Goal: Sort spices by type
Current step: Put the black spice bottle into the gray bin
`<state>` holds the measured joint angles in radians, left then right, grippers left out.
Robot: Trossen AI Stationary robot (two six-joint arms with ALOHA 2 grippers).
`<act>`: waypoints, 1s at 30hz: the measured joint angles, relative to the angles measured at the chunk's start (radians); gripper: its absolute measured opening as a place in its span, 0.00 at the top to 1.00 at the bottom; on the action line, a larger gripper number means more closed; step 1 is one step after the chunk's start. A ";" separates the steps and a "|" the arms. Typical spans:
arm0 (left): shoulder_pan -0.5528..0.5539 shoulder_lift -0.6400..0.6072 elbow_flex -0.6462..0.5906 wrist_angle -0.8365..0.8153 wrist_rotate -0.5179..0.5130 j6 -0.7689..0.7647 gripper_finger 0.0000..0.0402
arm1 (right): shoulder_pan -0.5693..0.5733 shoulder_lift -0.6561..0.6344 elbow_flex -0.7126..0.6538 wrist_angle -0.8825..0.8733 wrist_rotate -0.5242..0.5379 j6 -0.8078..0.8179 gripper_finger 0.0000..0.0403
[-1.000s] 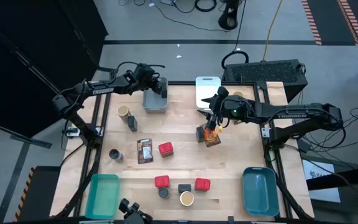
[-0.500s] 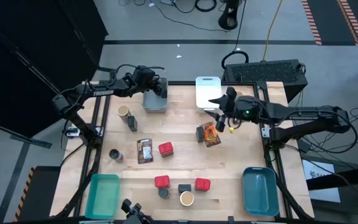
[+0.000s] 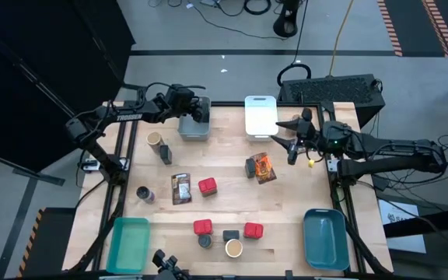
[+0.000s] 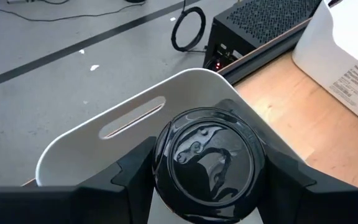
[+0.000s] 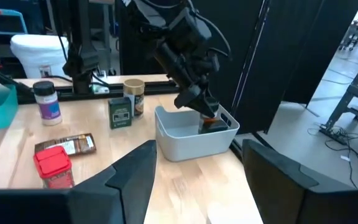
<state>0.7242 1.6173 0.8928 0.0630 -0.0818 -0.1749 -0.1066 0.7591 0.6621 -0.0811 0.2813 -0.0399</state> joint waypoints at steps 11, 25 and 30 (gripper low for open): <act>0.000 0.000 0.000 0.034 0.000 0.000 0.47 | 0.000 0.000 0.000 0.002 0.000 -0.032 0.45; 0.000 0.000 0.000 0.029 -0.001 0.000 0.47 | 0.000 0.000 0.000 0.002 0.000 -0.026 0.45; 0.000 0.000 0.000 0.029 -0.001 0.000 0.47 | 0.000 0.001 0.000 0.002 0.000 -0.025 0.45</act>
<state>0.7242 1.6173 0.8925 0.0921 -0.0832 -0.1751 -0.1066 0.7597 0.6621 -0.0790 0.2817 -0.0647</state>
